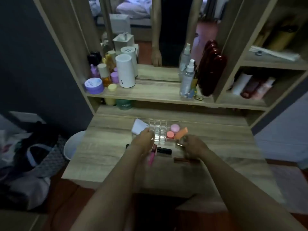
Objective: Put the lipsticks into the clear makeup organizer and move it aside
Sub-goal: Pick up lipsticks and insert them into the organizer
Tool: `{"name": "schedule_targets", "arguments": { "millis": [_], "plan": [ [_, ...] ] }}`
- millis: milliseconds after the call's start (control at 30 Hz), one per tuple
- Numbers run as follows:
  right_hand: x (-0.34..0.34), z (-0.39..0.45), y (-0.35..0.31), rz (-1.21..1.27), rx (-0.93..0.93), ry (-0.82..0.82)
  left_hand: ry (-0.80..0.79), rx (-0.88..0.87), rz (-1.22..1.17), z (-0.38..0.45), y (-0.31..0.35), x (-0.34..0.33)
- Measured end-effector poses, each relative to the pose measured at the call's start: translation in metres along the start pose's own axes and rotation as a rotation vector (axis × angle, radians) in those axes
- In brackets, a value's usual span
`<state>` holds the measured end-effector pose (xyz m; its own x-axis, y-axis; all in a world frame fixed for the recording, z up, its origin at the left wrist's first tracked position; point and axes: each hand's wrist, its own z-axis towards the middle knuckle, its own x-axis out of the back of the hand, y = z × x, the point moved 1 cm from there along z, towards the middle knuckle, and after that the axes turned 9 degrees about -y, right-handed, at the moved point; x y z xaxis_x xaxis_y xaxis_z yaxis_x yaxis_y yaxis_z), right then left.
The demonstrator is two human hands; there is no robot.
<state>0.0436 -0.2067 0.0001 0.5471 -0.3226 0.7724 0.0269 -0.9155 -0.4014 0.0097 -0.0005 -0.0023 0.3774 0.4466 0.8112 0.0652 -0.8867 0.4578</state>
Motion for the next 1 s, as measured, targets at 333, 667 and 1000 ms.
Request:
{"name": "schedule_targets", "arguments": {
  "millis": [333, 667, 1000],
  "plan": [
    [0.001, 0.011, 0.029, -0.152, -0.19, -0.03, -0.05, 0.146, -0.112, 0.009, -0.017, -0.018],
    [-0.007, 0.015, 0.041, -0.156, -0.262, -0.056, -0.064, 0.176, -0.052, 0.015, -0.013, -0.035],
    [0.044, 0.017, 0.045, 0.071, -0.106, 0.002, -0.049, 0.141, -0.19, 0.019, -0.029, -0.006]
  ]
}}
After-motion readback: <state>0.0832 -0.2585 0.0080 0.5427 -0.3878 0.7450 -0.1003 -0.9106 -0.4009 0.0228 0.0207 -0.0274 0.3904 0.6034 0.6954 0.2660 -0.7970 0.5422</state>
